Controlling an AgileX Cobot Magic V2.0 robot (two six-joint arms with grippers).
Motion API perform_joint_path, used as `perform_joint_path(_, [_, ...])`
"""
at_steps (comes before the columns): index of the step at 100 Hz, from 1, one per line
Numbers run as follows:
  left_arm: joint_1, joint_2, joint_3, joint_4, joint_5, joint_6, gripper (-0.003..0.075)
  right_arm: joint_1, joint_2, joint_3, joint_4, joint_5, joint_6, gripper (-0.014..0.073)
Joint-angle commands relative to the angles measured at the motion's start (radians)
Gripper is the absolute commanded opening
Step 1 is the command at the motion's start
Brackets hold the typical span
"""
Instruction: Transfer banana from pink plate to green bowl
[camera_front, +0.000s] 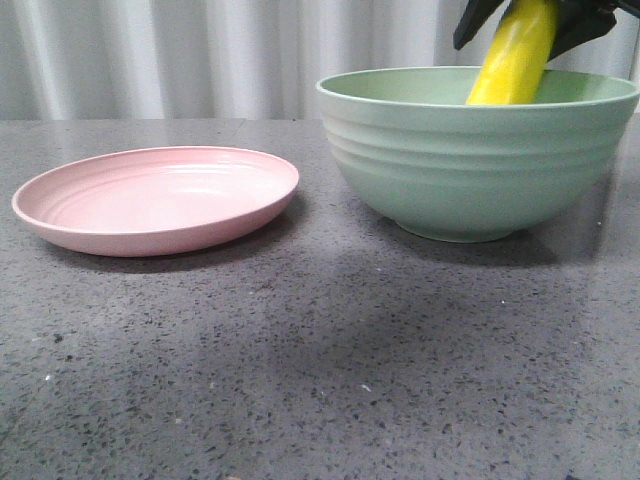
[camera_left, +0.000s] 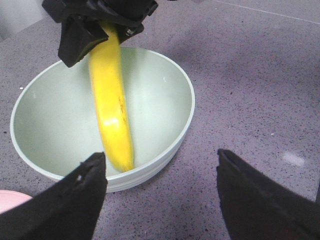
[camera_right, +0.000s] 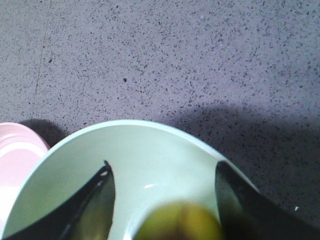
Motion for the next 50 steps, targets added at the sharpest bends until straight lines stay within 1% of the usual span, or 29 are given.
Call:
perform_joint_path(1, [-0.008, -0.029, -0.036, -0.007, -0.080, -0.006, 0.0442, -0.007, -0.044, -0.036, 0.017, -0.036, -0.016, 0.0408])
perform_joint_path(17, [-0.008, -0.029, -0.036, -0.012, -0.080, -0.006, 0.0442, -0.009, -0.074, -0.045, 0.011, -0.036, -0.017, 0.0408])
perform_joint_path(27, [-0.008, -0.029, -0.036, -0.012, -0.080, -0.006, 0.0441, -0.008, -0.118, -0.044, -0.020, -0.036, -0.017, 0.0408])
perform_joint_path(39, [-0.008, -0.029, -0.036, -0.012, -0.080, -0.006, 0.0436, -0.008, -0.174, -0.044, -0.071, -0.002, -0.032, 0.0398])
perform_joint_path(43, [-0.008, -0.029, -0.036, -0.012, -0.080, -0.006, 0.0424, -0.008, -0.194, -0.044, -0.083, 0.013, -0.032, 0.0365])
perform_joint_path(46, [-0.008, -0.031, -0.036, -0.012, -0.079, -0.006, 0.0399, -0.008, -0.207, -0.044, -0.098, 0.025, -0.032, 0.0330])
perform_joint_path(50, [-0.008, -0.034, -0.036, -0.012, -0.078, -0.006, 0.0363, -0.008, -0.226, -0.044, -0.106, 0.042, -0.032, 0.0262])
